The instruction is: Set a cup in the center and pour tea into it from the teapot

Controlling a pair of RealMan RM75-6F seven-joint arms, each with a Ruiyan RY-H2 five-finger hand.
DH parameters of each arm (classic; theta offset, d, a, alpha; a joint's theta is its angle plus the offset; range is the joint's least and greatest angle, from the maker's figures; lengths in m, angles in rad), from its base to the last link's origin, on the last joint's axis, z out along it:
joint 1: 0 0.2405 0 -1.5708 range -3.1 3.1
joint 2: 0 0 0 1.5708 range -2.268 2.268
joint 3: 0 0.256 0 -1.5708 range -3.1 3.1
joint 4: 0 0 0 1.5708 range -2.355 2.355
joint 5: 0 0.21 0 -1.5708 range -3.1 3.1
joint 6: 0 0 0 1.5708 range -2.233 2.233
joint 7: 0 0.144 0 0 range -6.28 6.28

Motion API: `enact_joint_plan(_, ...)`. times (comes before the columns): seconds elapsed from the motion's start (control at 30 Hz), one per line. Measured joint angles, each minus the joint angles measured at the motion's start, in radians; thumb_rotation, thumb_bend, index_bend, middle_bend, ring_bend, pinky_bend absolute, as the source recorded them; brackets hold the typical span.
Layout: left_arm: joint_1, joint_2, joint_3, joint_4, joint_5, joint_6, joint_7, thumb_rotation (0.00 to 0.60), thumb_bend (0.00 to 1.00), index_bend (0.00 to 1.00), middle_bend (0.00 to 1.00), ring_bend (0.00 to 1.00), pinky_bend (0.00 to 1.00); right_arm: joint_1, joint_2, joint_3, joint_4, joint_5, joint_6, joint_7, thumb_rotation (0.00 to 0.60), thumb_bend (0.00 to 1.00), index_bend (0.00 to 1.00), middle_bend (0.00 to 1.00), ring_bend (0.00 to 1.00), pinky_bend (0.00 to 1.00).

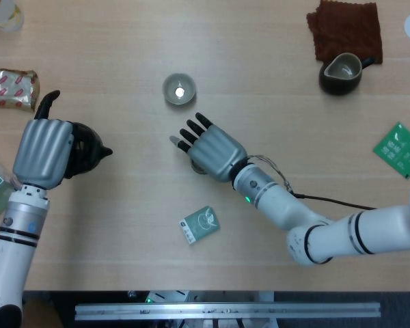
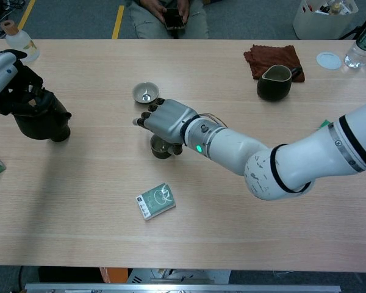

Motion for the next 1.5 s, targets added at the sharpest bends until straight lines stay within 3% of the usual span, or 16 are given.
enact_joint_plan(0.23, 0.002, 0.002, 0.005, -0.005, 0.014, 0.001, 0.000, 0.595, 0.45, 0.88, 1.00, 0.86, 0.11, -0.049, 0.148, -0.007, -0.114, -0.106, 0.025, 0.094, 0.600, 0.29, 0.02, 0.10, 0.00, 0.03)
enact_joint_plan(0.53, -0.014, -0.019, 0.007, -0.008, 0.016, -0.018, 0.030, 0.596, 0.45, 0.88, 1.00, 0.86, 0.11, -0.181, 0.454, -0.034, -0.308, -0.295, 0.137, 0.253, 0.600, 0.29, 0.02, 0.11, 0.00, 0.03)
enact_joint_plan(0.87, -0.055, -0.077, -0.010, 0.000, -0.032, -0.056, 0.114, 0.598, 0.45, 0.88, 1.00, 0.86, 0.11, -0.386, 0.769, -0.113, -0.416, -0.555, 0.267, 0.469, 0.600, 0.29, 0.02, 0.12, 0.00, 0.03)
enact_joint_plan(1.17, -0.107, -0.154, -0.036, 0.020, -0.080, -0.078, 0.198, 0.600, 0.45, 0.88, 1.00, 0.86, 0.11, -0.534, 0.850, -0.167, -0.376, -0.713, 0.337, 0.617, 0.600, 0.29, 0.02, 0.12, 0.00, 0.03)
enact_joint_plan(1.5, -0.166, -0.266, -0.055, 0.094, -0.106, -0.092, 0.274, 0.599, 0.45, 0.88, 1.00, 0.86, 0.11, -0.614, 0.869, -0.167, -0.344, -0.786, 0.364, 0.666, 0.600, 0.29, 0.02, 0.12, 0.00, 0.03)
